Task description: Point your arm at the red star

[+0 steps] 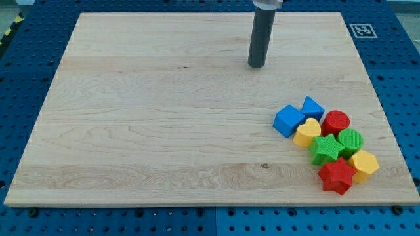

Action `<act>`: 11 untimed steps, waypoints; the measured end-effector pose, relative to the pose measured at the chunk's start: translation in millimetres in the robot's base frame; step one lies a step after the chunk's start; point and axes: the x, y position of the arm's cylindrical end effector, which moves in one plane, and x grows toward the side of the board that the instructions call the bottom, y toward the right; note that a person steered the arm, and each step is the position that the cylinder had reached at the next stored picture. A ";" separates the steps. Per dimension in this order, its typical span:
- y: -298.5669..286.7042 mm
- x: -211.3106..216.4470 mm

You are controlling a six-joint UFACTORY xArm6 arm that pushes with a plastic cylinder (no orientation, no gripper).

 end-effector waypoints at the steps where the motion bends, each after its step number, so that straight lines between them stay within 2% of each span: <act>1: -52.1 20.7; 2: -80.1 78.1; 3: -66.5 151.7; 4: -34.8 192.5; 5: -30.0 192.9; 6: 1.9 193.4; 8: 11.2 206.9; 11: 29.6 265.7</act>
